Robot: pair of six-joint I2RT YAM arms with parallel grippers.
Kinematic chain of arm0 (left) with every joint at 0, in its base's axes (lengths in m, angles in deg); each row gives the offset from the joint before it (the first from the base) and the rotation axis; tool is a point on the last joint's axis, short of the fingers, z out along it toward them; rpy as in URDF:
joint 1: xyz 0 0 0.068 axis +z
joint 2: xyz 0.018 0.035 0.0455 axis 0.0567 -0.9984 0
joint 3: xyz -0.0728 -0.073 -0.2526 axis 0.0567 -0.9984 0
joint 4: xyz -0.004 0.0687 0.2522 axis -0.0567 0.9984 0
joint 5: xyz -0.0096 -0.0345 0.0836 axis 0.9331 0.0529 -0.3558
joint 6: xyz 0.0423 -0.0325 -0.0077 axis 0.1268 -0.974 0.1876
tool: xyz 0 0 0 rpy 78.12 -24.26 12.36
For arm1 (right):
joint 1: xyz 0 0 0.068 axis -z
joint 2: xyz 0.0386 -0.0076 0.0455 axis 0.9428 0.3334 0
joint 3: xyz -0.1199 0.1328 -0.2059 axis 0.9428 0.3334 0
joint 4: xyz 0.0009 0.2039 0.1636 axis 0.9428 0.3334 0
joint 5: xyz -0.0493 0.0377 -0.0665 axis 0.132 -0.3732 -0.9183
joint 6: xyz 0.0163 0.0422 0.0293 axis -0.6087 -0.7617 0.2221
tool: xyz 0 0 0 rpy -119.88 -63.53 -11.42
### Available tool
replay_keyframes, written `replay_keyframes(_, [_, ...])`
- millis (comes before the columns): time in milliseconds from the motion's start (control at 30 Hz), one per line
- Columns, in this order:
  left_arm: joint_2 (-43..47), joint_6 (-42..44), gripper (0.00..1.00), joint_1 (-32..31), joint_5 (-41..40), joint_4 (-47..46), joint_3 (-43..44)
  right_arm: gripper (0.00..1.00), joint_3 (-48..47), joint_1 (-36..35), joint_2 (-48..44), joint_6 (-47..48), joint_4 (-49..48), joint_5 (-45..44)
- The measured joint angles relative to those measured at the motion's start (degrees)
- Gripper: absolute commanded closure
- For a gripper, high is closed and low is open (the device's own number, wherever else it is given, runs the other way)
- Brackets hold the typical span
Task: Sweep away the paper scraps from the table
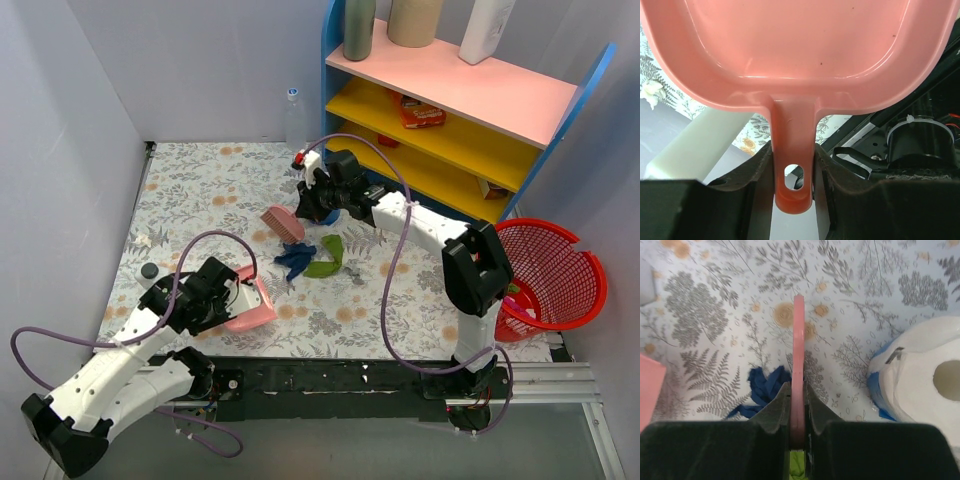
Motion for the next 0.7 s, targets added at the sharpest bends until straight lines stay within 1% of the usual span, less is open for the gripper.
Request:
replay_keyframes(100, [-0.70, 0.72, 1.00, 0.00, 0.61, -0.76, -1.31, 0.99, -0.39, 0.02, 3.67, 0.52, 1.27, -2.62])
replay_keyframes(200, [-2.08, 1.49, 1.00, 0.00, 1.09, -2.01, -2.08, 0.99, 1.07, 0.11, 2.27, 1.51, 1.46, -3.96])
replay_keyframes(300, [-3.58, 2.23, 1.00, 0.00, 1.90, -4.28, -2.56, 0.99, 7.17, 0.11, -4.59, 3.41, 1.81, -5.70])
replay_keyframes(467, [-5.84, 4.50, 1.00, 0.00, 2.82, -6.82, -2.91, 0.99, 17.49, 0.31, -20.26, 8.39, 7.13, -9.49])
replay_keyframes(600, [-8.17, 6.27, 1.00, 0.00, 3.69, -8.13, -2.91, 0.99, 19.19, 1.09, -30.08, 10.88, 11.39, -11.21])
replay_keyframes(700, [-10.32, 7.58, 1.00, 0.00, 4.59, -8.83, -2.91, 0.99, 18.51, 1.49, -34.21, 11.91, 12.79, -12.74])
